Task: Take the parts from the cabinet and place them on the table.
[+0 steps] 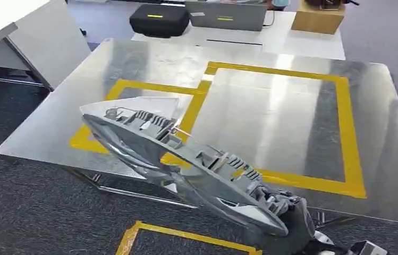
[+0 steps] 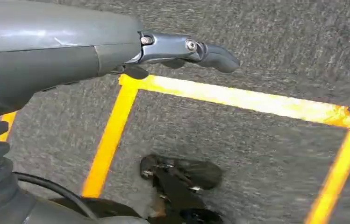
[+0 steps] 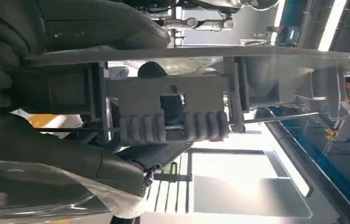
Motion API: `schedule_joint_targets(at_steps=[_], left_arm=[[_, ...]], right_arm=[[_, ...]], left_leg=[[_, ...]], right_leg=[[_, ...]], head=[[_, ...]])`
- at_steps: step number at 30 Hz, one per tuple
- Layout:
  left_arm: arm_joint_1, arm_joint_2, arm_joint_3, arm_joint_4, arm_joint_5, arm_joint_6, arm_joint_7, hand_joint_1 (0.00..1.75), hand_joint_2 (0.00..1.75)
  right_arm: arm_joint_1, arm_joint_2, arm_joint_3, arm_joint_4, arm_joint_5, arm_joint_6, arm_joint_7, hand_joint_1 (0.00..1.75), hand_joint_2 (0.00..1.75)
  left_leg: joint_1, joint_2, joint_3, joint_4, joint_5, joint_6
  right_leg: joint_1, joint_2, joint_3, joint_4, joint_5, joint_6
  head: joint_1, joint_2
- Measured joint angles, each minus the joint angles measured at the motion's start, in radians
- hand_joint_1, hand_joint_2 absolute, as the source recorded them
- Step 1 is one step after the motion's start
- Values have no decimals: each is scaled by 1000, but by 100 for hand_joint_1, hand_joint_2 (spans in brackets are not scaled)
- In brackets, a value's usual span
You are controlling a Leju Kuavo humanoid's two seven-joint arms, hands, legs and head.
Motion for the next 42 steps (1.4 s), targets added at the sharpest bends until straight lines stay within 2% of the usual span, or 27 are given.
schedule_joint_targets(at_steps=[2, 4, 5, 7, 8, 9, 11, 13, 14, 16, 18, 19, 20, 22, 23, 24, 25, 28, 29, 31, 33, 34, 35, 36, 38, 40, 42], left_arm=[[0, 0, 6, 0, 0, 0, 0, 0, 175], [5, 0, 11, 0, 0, 0, 4, 0, 175], [7, 0, 12, 0, -2, 3, 6, 0, 175], [8, 0, 12, 0, -6, 5, 7, 0, 175], [10, 0, 14, 0, -8, 5, 9, 0, 175], [11, 0, 15, 0, -8, 4, 11, 0, 175], [10, -1, 16, 0, -9, -2, 10, 0, 175], [10, -1, 16, 0, -9, -7, 5, 0, 175], [10, -1, 16, 0, -9, -11, 3, 0, 175], [7, 0, 16, 0, -9, -16, 1, 0, 175], [6, -2, 16, 0, -9, -21, -2, 0, 175], [6, -2, 16, 0, -9, -22, -5, 0, 175], [6, -2, 16, 0, -9, -22, -7, 0, 175], [6, -3, 16, 0, -9, -22, -11, 0, 175], [6, -3, 16, 0, -9, -23, -12, 0, 175], [6, -3, 16, 0, -9, -23, -12, 0, 175], [5, -3, 16, 0, -9, -23, -13, 0, 175], [4, -3, 16, 0, -9, -23, -13, 0, 175], [3, -3, 16, 0, -9, -23, -14, 0, 175], [2, -3, 16, 0, -10, -23, -15, 0, 175], [4, -3, 16, 0, -10, -23, -15, 0, 175], [5, -4, 16, 0, -10, -23, -15, 0, 175], [6, -4, 16, 0, -11, -23, -15, 0, 175], [6, -4, 16, 0, -12, -23, -15, 0, 175], [5, -3, 16, 0, -16, -23, -15, 0, 175], [3, 0, 17, 0, -24, -24, -14, 0, 175], [-1, -4, 16, 0, -32, -27, -12, 0, 175]], right_arm=[[-1, 1, 0, 0, -2, 1, -1, 175, 175], [2, 1, -2, 4, -6, 1, 2, 175, 175], [3, 1, -3, 7, -10, 2, 4, 175, 175], [3, 1, -4, 10, -18, 7, 5, 175, 175], [3, 1, -5, 11, -22, 9, 5, 175, 175], [1, 1, -7, 13, -23, 10, 5, 175, 175], [0, 1, -8, 13, -27, 12, 4, 175, 175], [6, 1, -14, 13, -32, 12, 4, 175, 175], [9, 1, -17, 13, -33, 13, 4, 175, 175], [7, 1, -22, 13, -38, 13, 7, 175, 175], [11, 1, -23, 13, -40, 13, 10, 175, 175], [14, 1, -23, 13, -40, 13, 12, 175, 175], [17, 1, -26, 13, -39, 12, 14, 175, 175], [19, 1, -31, 13, -39, 10, 16, 175, 175], [18, 1, -32, 13, -39, 10, 16, 175, 175], [16, 1, -32, 14, -39, 10, 16, 175, 175], [13, 1, -31, 13, -38, 9, 16, 175, 175], [20, 1, -35, 13, -36, 7, 20, 175, 175], [20, 1, -36, 12, -36, 7, 21, 175, 175], [17, 1, -39, 12, -35, 6, 21, 175, 175], [17, 1, -39, 13, -30, 3, 24, 175, 175], [17, 1, -40, 13, -22, -4, 29, 175, 175], [17, 1, -40, 14, -8, -13, 35, 175, 175], [17, 1, -40, 16, 14, -29, 39, 175, 175], [14, 1, -36, 19, 69, -68, 47, 175, 175], [2, 0, -29, 25, 142, -125, 64, 175, 175], [-23, -3, -16, 41, 198, -174, 85, 175, 175]], left_leg=[[8, 0, -93, 162, -58, -12], [12, 0, -155, 240, -57, -18], [15, 0, -155, 212, -17, -21], [18, -4, -111, 68, 99, -21], [20, -24, -87, -9, 140, -19], [19, -51, -78, -8, 127, -16], [15, -41, -66, -39, 103, -6], [19, -29, -58, -51, 103, 3], [23, -18, -50, -61, 104, 10], [21, -3, -43, -64, 98, 22], [16, 16, -39, -63, 92, 28], [15, 26, -36, -63, 88, 29], [14, 34, -30, -63, 84, 29], [14, 50, -12, -63, 72, 26], [13, 57, -3, -63, 66, 21], [7, 63, 1, -64, 61, 14], [3, 68, -2, -57, 57, 8], [2, 104, 7, -63, 55, 1], [5, 93, 9, -58, 41, -8], [8, 24, -30, 35, -14, -14], [8, 15, -113, 202, -82, -16], [8, 15, -144, 255, -92, -15], [8, 14, -152, 258, -75, -13], [7, 14, -141, 219, -35, -9], [6, 12, -69, 37, 79, 5], [1, 5, -39, -41, 89, 15], [4, 6, -39, -54, 88, -2]], right_leg=[[0, -2, 11, -1, -11, -6], [0, 8, 26, -1, -20, -4], [-1, 16, 35, -1, -27, -1], [-2, 34, 54, 0, -40, 4], [-4, 41, 61, 0, -48, 12], [0, 49, 54, 2, -54, 21], [-8, 66, 46, 5, -51, 34], [-9, 77, 49, -6, -50, 46], [-9, 64, 42, 3, -63, 48], [-7, 20, -23, 126, -116, 54], [-7, 12, -118, 283, -166, 56], [-7, 12, -148, 321, -162, 57], [-7, 11, -150, 304, -131, 56], [-6, -5, -87, 152, -22, 51], [-6, -35, -48, 63, 22, 47], [9, -77, -37, 47, -1, 45], [9, -76, -21, 24, -3, 35], [10, -42, -31, 28, -2, 21], [2, -32, -25, 22, 2, 13], [0, -14, -24, 22, 1, 4], [2, -1, -23, 22, -1, -2], [4, 7, -21, 22, -2, -3], [4, 15, -18, 22, -2, -3], [5, 21, -15, 22, -3, -4], [8, 29, -5, 22, -7, -1], [13, 33, -5, 25, -12, 7], [13, 33, -15, 29, -12, 2]], head=[[2, 0], [2, 0], [2, 0], [2, 0], [1, 0], [4, 0], [1, 0], [1, 0], [4, 0], [11, 0], [11, 0], [11, 0], [11, 0], [12, 0], [11, 0], [11, 0], [14, 0], [8, 0], [7, 0], [-4, 0], [-5, 0], [-6, 0], [-5, 0], [-6, 0], [-6, 0], [-4, 0], [-3, 0]])
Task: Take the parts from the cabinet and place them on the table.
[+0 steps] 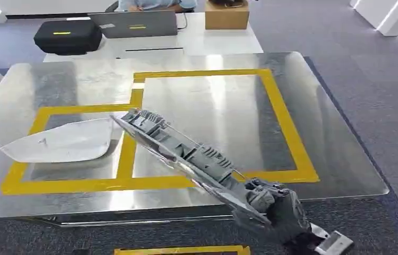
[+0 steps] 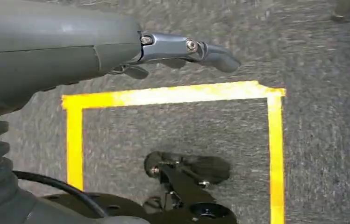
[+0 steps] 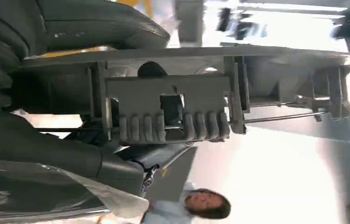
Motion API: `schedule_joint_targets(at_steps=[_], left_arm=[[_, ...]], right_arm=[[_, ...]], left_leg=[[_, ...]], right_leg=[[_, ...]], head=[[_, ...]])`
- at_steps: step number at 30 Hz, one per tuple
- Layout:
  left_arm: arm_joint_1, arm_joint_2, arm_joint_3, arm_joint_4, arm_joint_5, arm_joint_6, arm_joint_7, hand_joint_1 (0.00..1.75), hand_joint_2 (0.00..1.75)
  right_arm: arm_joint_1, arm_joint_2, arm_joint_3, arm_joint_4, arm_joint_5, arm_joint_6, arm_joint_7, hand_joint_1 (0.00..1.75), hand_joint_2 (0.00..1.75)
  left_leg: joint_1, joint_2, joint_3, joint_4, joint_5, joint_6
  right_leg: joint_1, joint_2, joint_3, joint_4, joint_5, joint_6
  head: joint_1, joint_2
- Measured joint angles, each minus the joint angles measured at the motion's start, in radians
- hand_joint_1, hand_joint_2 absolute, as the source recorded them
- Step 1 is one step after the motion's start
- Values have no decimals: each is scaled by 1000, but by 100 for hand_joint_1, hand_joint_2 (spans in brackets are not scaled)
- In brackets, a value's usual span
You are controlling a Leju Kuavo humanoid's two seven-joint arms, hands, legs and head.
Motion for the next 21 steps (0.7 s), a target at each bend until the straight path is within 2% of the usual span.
schedule_joint_targets(at_steps=[3, 7, 13, 17, 21], left_arm=[[2, 2, 0, 0, -1, -1, 0, 0, 175], [0, 2, 1, 0, -10, -3, -1, 0, 175], [-9, 3, 0, 0, -31, -13, -5, 0, 175], [-9, 3, 0, 0, -41, -14, -5, 0, 175], [-12, 5, -2, 0, -62, -25, 0, 0, 175]], right_arm=[[-27, -1, 10, 22, 18, -16, 7, 175, 175], [-54, -5, 32, 39, 68, -50, 24, 175, 175], [-187, -18, 86, 111, 189, -193, 114, 175, 175], [-246, -25, 107, 151, 240, -245, 156, 175, 175], [-338, -38, 137, 217, 366, -321, 252, 175, 175]], left_leg=[[-3, -2, -2, 0, 2, 3], [-5, -2, -2, 1, 2, 9], [-6, -1, -3, 1, 5, 15], [-6, -1, -2, 1, 5, 15], [-5, -1, -3, 1, 7, 15]], right_leg=[[-3, -2, 3, -8, 5, 9], [-4, -2, 5, -13, 8, 15], [-5, -2, 5, -15, 12, 21], [-5, -1, 5, -15, 13, 22], [-4, -2, 4, -14, 14, 22]], head=[[-1, 0], [-1, 0], [-1, 0], [-1, 0], [-1, 0]])
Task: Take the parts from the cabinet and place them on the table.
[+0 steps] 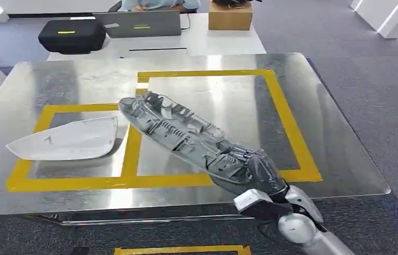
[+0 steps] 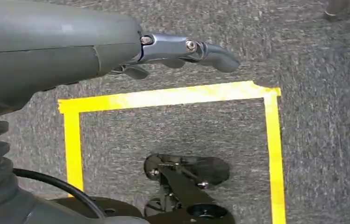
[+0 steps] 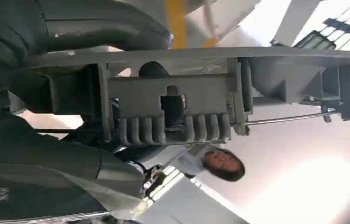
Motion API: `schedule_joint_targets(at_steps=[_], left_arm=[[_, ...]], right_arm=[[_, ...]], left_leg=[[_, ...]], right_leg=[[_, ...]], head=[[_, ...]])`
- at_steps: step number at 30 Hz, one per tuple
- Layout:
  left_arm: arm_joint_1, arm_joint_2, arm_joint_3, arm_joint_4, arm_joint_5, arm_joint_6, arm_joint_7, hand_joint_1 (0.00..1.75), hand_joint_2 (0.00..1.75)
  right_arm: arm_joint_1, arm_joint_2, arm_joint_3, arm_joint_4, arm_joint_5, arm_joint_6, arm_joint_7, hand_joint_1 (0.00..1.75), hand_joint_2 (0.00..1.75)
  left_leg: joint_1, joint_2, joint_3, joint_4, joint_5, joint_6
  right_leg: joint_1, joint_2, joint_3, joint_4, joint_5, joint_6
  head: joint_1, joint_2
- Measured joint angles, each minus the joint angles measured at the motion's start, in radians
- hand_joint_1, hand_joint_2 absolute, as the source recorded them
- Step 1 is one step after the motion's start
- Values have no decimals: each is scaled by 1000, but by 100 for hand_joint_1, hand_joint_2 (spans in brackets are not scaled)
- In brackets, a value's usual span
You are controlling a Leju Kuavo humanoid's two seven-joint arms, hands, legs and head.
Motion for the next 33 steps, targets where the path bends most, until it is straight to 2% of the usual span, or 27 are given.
schedule_joint_targets(at_steps=[4, 9, 15, 22, 29, 33], left_arm=[[-1, 2, -5, 0, -27, -16, 2, 0, 175], [-15, 2, -25, 0, -66, -45, 7, 0, 175], [-40, 2, -58, 0, -97, -55, 11, 0, 175], [-49, 2, -85, 0, -125, -28, 81, 0, 175], [-47, 3, -100, 0, -127, -26, 100, 0, 175], [-43, 4, -103, 0, -140, -25, 128, 0, 175]], right_arm=[[-101, -12, 19, 98, 101, -6, 73, 175, 175], [-246, -15, 54, 264, 202, 46, 155, 175, 175], [-403, -7, 114, 486, 268, 98, 170, 175, 175], [-534, 54, 201, 729, 356, 113, 202, 175, 175], [-594, 95, 250, 847, 380, 112, 207, 175, 175], [-602, 109, 260, 871, 351, 119, 179, 175, 175]], left_leg=[[0, 0, 0, 0, 1, 0], [0, 0, 0, 0, 2, 0], [0, 0, 0, 0, 2, 0], [0, 0, 0, 0, 2, 0], [0, 0, 0, 0, 3, 0], [1, 0, 1, 0, 3, 0]], right_leg=[[0, 0, 0, 0, 0, 0], [0, -1, 0, 0, 1, -1], [0, 0, 0, 0, 2, 0], [0, 0, 0, 1, 3, -1], [0, 0, 0, 1, 3, -1], [0, 0, 0, 1, 3, -1]], head=[[0, 0], [0, 0], [0, 0], [0, 0], [0, 0], [0, 0]])
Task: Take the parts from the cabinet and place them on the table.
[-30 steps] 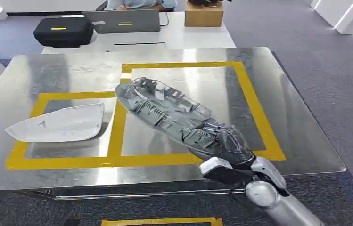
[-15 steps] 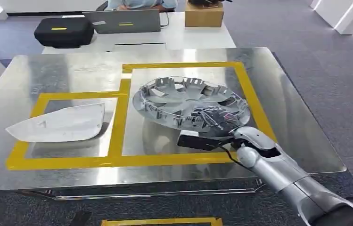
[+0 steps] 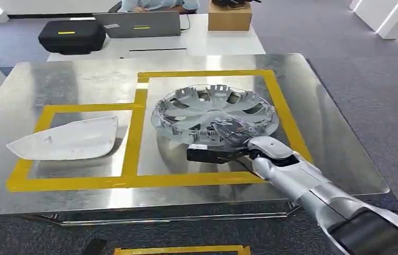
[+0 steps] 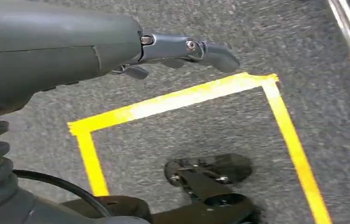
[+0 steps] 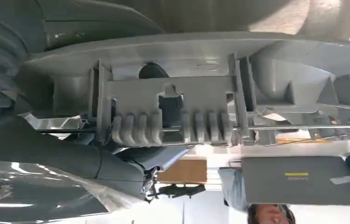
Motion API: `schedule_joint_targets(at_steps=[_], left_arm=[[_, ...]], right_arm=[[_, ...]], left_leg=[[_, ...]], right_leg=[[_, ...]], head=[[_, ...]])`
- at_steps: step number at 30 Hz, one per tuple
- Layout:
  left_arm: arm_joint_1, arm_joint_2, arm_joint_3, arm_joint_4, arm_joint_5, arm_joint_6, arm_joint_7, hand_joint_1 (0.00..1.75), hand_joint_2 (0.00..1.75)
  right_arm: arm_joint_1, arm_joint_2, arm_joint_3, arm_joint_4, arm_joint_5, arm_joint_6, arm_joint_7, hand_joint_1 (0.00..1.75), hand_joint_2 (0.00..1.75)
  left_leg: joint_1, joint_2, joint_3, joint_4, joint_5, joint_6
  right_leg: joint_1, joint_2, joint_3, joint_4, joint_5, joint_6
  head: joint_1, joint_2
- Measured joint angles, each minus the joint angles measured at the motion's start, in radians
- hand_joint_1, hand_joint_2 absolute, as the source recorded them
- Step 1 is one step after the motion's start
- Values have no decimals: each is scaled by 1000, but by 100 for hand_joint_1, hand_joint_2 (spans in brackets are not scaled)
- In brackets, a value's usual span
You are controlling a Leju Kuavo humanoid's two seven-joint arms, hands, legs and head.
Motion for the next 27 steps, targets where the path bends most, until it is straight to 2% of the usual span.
schedule_joint_targets(at_steps=[3, 4, 15, 16, 19, 23, 27], left_arm=[[7, 1, 0, 0, -4, 5, 6, 0, 175], [8, 2, 0, 0, -5, 5, 7, 0, 175], [15, 5, 0, 0, 18, 29, -20, 0, 175], [15, 5, 0, 0, 21, 29, -21, 0, 0], [19, 6, 2, 0, 25, 32, -21, 0, 0], [24, 6, 4, 0, 32, 35, -21, 0, 0], [32, 9, 11, 0, 46, 42, -27, 0, 0]], right_arm=[[-1, 3, 8, 7, -3, 6, -2, 175, 175], [-1, 5, 10, 10, -4, 8, -4, 0, 0], [-2, 7, 58, -9, -64, 88, -32, 0, 0], [-3, 7, 61, -16, -72, 102, -32, 0, 0], [-8, 6, 70, -41, -112, 155, -38, 0, 0], [-20, 5, 79, -66, -141, 189, -47, 0, 0], [-43, -15, 97, -117, -187, 257, -39, 0, 0]], left_leg=[[0, 0, 0, 0, 0, 0], [0, 0, 0, 0, 0, 0], [0, 0, -1, 0, 1, 0], [0, 0, -1, 0, 1, 0], [0, 0, -2, 0, 1, 0], [0, 0, -3, 0, 1, 0], [0, 0, -3, 0, 1, 0]], right_leg=[[0, 0, 0, 0, 0, 0], [0, 1, 0, 0, 0, 0], [0, 0, -2, 0, 1, 0], [0, 0, -2, 0, 0, 0], [0, 0, -3, 0, 0, 0], [0, 0, -3, 0, 0, 0], [0, 0, -4, 0, 1, 0]], head=[[0, 0], [0, 0], [0, 0], [0, 0], [0, 0], [0, 0], [0, 0]])
